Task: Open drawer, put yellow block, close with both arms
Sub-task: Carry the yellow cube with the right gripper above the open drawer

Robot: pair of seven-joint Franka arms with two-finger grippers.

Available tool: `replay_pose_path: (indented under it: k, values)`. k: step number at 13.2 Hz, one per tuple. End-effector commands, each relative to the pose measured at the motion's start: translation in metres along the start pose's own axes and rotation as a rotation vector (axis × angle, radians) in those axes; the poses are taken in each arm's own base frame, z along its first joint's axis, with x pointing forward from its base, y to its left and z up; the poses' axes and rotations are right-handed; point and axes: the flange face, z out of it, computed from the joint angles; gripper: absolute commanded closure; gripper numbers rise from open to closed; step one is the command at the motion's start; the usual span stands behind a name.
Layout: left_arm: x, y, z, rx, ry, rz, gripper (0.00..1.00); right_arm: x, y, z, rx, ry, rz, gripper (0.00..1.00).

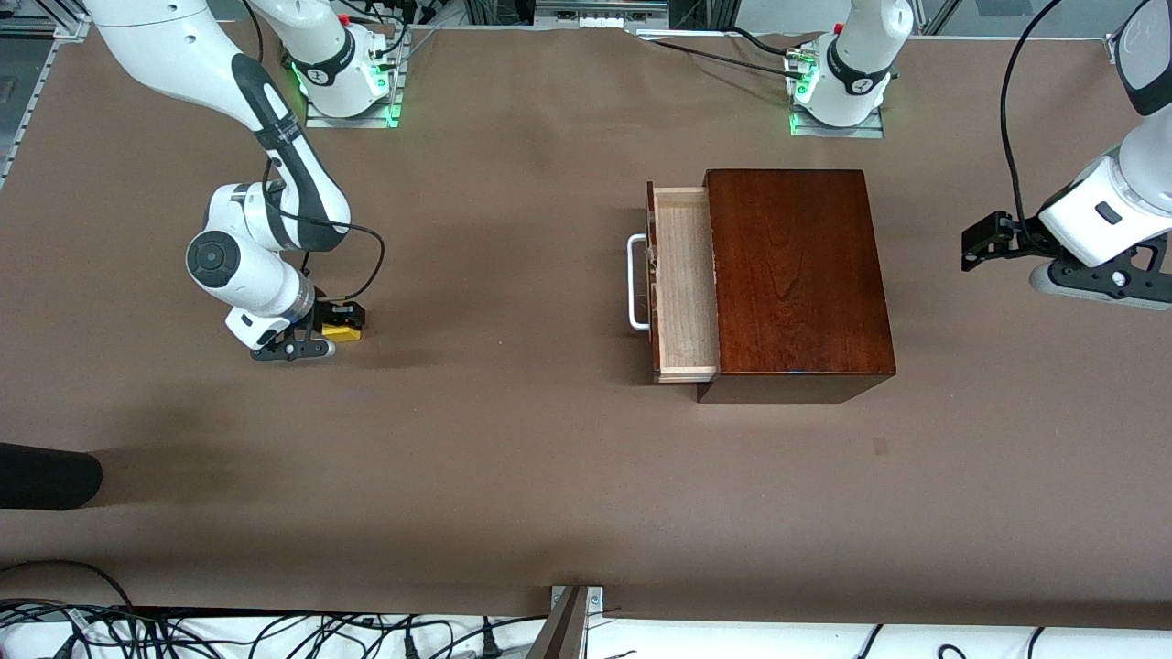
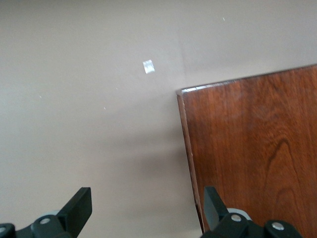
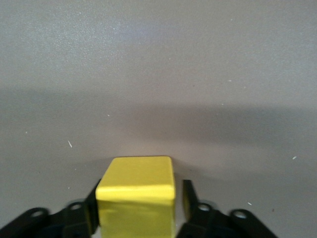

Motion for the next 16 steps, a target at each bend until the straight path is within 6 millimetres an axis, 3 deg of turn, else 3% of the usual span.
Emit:
replay_pose_path:
  k: [1,2,4,7,11,13,16]
  values:
    - [-0.029,-0.002,-0.005,-0.021,0.035,-0.129,0.0,-0.003,-0.002,0.0,0.013,0.008,0.007,0.87]
    - [-0.04,-0.001,-0.003,-0.022,0.025,-0.168,0.0,0.0,-0.008,-0.006,0.016,0.015,-0.008,1.0]
    - [-0.055,0.0,-0.002,-0.021,0.018,-0.162,0.0,0.009,-0.038,-0.042,0.038,0.035,-0.074,1.0]
    - [-0.05,0.001,-0.003,-0.02,0.007,-0.159,0.0,0.023,-0.113,-0.096,0.077,0.038,-0.2,1.0]
    - [-0.04,0.0,-0.005,-0.023,-0.032,-0.157,0.0,0.015,-0.261,-0.189,0.087,0.059,-0.481,1.0]
    - [-0.037,0.001,-0.007,-0.023,-0.03,-0.157,0.0,-0.001,-0.337,-0.217,0.053,0.103,-0.626,1.0]
    - [-0.041,0.001,-0.004,-0.026,-0.068,-0.161,0.0,-0.048,-0.452,-0.243,0.012,0.112,-0.831,1.0]
